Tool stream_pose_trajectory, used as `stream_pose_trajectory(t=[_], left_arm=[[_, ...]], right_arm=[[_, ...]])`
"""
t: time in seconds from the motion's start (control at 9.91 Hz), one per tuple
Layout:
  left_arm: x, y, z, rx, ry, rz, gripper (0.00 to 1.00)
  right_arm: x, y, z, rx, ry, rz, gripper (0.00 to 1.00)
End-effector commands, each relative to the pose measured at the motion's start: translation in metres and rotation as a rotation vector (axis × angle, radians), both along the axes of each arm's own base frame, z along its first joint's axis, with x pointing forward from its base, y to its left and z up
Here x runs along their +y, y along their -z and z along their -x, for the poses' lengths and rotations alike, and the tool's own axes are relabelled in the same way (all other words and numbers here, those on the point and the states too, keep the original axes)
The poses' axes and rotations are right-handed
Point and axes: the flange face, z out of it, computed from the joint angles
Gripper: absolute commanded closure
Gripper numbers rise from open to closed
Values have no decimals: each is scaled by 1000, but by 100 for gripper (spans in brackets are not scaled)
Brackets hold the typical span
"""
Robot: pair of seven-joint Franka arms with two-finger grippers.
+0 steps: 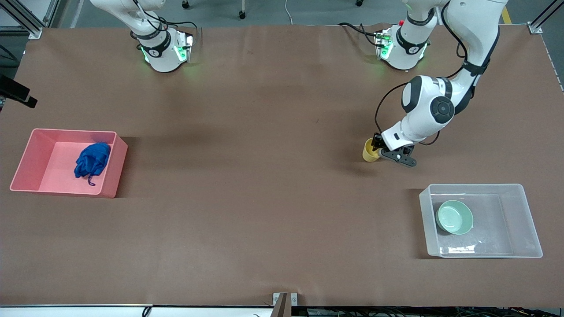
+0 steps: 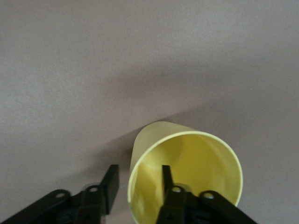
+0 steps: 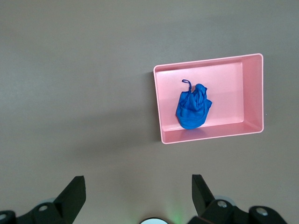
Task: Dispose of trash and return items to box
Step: 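Carry the yellow cup with the left gripper and lower it into the bowl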
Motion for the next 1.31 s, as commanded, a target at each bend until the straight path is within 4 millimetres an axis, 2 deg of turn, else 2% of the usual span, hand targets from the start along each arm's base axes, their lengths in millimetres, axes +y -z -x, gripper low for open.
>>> stream_pose_trajectory(t=[0.0,0.2,0.3,0.4,0.5,0.61,0.91,1.01,1.11,1.21], left_arm=[[-1,8,4,0,23,-9,100],[0,-18,-15,-15,32,-5,100],[1,-38,-36,3,30,3,100],[13,-63,-61,26,14,5,100],[33,-95,-95,29,-17,10,100],[61,-113,-123,32,-37,9,100],[149,-141,-195,-31,-35,-20,100],[186,-138,-213,-52,-86,-51,100],[218,-126,-225,-56,-134,-77,100],[228,-116,-238,-66,-152,-85,100]], right_arm=[[-6,-9,5,-6,-20,10,0],[-6,-10,5,-7,-8,16,0],[-6,-10,5,-5,-3,16,0],[-5,-10,5,-4,5,16,0],[-4,-9,5,-1,5,16,0],[-4,-9,6,2,5,16,0],[-3,-9,6,2,3,13,0],[-2,-8,5,3,2,11,0],[-2,-9,5,-2,2,10,0],[-3,-8,6,3,4,10,0]])
